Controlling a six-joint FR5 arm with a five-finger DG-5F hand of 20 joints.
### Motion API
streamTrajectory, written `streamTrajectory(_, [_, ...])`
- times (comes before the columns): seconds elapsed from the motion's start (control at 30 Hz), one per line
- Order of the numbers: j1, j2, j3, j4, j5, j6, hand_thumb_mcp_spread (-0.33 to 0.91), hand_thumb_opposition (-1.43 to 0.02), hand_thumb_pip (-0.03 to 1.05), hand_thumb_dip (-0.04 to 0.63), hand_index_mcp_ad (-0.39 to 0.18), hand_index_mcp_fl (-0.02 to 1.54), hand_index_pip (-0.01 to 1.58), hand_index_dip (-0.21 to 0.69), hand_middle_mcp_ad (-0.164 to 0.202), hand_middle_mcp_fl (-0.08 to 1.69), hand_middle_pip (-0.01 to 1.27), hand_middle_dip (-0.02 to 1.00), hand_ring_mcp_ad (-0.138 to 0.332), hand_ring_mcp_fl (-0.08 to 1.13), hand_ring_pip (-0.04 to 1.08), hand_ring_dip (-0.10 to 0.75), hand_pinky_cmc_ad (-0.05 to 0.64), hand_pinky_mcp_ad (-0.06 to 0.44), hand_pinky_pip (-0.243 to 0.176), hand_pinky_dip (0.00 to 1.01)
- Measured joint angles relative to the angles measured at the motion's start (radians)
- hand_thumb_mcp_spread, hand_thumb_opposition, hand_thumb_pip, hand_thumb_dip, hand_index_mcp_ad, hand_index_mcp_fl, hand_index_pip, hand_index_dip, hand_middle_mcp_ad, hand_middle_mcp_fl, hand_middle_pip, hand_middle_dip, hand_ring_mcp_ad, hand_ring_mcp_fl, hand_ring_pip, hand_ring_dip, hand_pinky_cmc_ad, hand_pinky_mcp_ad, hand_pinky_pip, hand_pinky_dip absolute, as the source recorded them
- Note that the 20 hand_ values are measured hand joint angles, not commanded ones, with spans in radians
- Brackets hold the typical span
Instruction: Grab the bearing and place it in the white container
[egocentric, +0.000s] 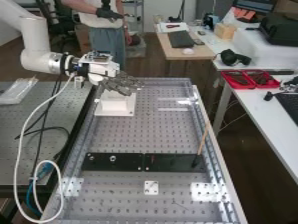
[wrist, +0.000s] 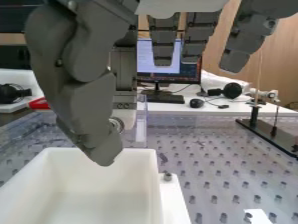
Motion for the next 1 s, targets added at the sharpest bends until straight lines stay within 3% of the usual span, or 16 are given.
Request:
streamTrajectory(0.43, [0.003,-0.012,-0.002,0.002,-0.068,-0.043,0.47,-0.97,0.57,0.302,-0.11,0.32,1.44,0.164,0.08,0.01,0.14,0.2,0.112,0.0,0.1,0.082,0.328,0.281,-0.044,0.18])
streamTrajectory(0.77, [-0.009,-0.03,0.011,-0.07,-0.065,-0.002,0.46,-0.97,0.57,0.298,-0.12,0.3,1.44,0.155,0.082,0.01,0.14,0.2,0.11,0.0,0.1,0.082,0.328,0.272,-0.044,0.18])
streamTrajectory(1.0, [0.0,-0.015,-0.005,-0.097,-0.028,0.026,0.42,-0.87,0.65,0.302,-0.141,0.09,1.39,0.157,0.084,0.01,0.13,0.2,0.11,0.0,0.1,0.082,0.328,0.281,-0.044,0.18])
